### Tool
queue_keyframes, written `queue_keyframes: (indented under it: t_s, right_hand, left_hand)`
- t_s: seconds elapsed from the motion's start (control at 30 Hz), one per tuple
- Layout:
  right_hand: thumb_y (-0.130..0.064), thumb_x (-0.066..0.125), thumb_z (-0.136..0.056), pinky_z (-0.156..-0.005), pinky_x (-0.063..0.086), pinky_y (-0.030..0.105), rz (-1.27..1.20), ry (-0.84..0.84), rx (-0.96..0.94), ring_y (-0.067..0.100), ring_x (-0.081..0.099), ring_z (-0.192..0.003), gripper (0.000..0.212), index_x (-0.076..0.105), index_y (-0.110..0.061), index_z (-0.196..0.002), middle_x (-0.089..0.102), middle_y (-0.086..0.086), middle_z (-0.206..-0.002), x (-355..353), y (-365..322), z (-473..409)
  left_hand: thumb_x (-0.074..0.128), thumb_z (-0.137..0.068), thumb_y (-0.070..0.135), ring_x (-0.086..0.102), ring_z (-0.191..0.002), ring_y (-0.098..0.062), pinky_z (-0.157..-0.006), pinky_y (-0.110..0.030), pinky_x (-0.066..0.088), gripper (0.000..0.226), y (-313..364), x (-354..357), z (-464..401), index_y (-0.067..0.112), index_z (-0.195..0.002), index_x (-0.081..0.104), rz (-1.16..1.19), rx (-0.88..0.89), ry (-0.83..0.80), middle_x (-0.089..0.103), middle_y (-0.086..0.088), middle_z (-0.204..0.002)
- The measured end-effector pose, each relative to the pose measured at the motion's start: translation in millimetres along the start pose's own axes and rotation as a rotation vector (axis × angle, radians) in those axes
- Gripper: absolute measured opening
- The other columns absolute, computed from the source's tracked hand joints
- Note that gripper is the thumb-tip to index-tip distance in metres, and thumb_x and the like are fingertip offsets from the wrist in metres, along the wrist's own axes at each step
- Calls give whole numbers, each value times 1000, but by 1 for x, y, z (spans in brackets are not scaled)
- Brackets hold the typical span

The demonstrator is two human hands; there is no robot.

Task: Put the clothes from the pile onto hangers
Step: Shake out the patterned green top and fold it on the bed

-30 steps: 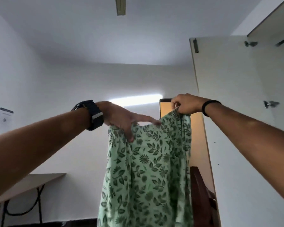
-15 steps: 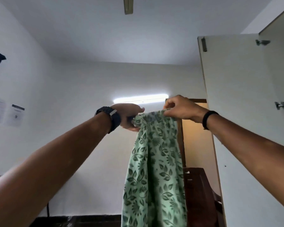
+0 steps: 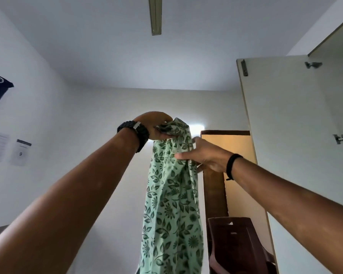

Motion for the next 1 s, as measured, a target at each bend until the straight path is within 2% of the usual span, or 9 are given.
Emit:
queue_keyframes:
  t_s: [0.13,0.27,0.43,0.57,0.67,0.73,0.8,0.9,1.0]
  right_hand:
    - [-17,55,-95,-67,56,34,175,93,-99,28,64,-92,16,62,-5,-102,66,14,-107,-25,-27,-22]
    - [-22,53,-91,-84,55,46,7,510,-407,30,65,-92,17,58,-11,-103,66,12,-100,-81,-76,-38]
    - [-16,55,-95,-85,56,38,-231,211,-422,25,66,-98,29,43,-16,-121,62,12,-112,-72,-75,-47]
    - [-14,58,-93,-76,57,34,118,-8,-86,26,67,-89,23,61,-5,-114,69,13,-105,-34,9,-67]
    - [-7,55,-94,-45,39,25,259,-36,169,16,45,-56,16,58,-7,-109,51,12,-80,-17,78,-79]
    - [-4,56,-92,-47,50,26,315,161,202,21,58,-55,11,59,-2,-102,60,11,-79,-32,102,-96]
    - [0,51,-91,-62,60,40,293,453,90,33,68,-73,20,62,0,-107,66,17,-99,-61,97,-111]
    - [6,42,-91,-70,55,43,265,632,-202,35,61,-83,26,62,-6,-101,63,16,-98,-87,53,-113]
    - [-2,50,-91,-67,44,37,326,635,-341,28,55,-80,13,62,-1,-95,62,13,-91,-79,22,-103]
  left_hand:
    - [61,-91,13,62,-93,-2,-74,-21,56,22,43,6,-6,10,-111,53,-43,109,-92,58,-1,-116]
    - [45,-98,7,66,-84,-25,-70,-36,58,14,85,18,-13,0,-88,52,254,322,-208,63,-17,-99]
    - [49,-97,11,65,-92,-24,-75,-30,58,10,82,9,-35,5,-97,57,93,347,-133,62,-14,-108]
    - [71,-84,33,59,-97,-10,-114,-22,19,30,29,-8,-55,41,-80,42,-459,244,83,57,4,-109]
    - [62,-90,10,60,-101,-28,-101,-40,45,19,-46,2,-73,19,-79,48,-445,13,-139,56,-15,-110]
    - [49,-92,-5,62,-76,-29,-69,-40,60,12,-74,13,-87,5,-86,46,-219,-10,-166,55,-17,-89]
    - [48,-92,-7,64,-71,-28,-56,-40,60,27,-66,18,-105,10,-113,43,-150,204,-148,58,-15,-88]
    - [50,-92,-5,65,-97,-33,-69,-46,59,56,-30,16,-111,25,-135,31,-1,460,-146,58,-14,-115]
    - [50,-92,2,64,-92,-33,-78,-46,56,46,-15,0,-112,19,-131,34,-13,455,-136,59,-15,-109]
Point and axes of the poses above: each hand's wrist, its own z-axis away from the middle knuckle, its own x-axis out of the palm, y = z × x, the point moved 6 cm from there along -z, towards the middle knuckle
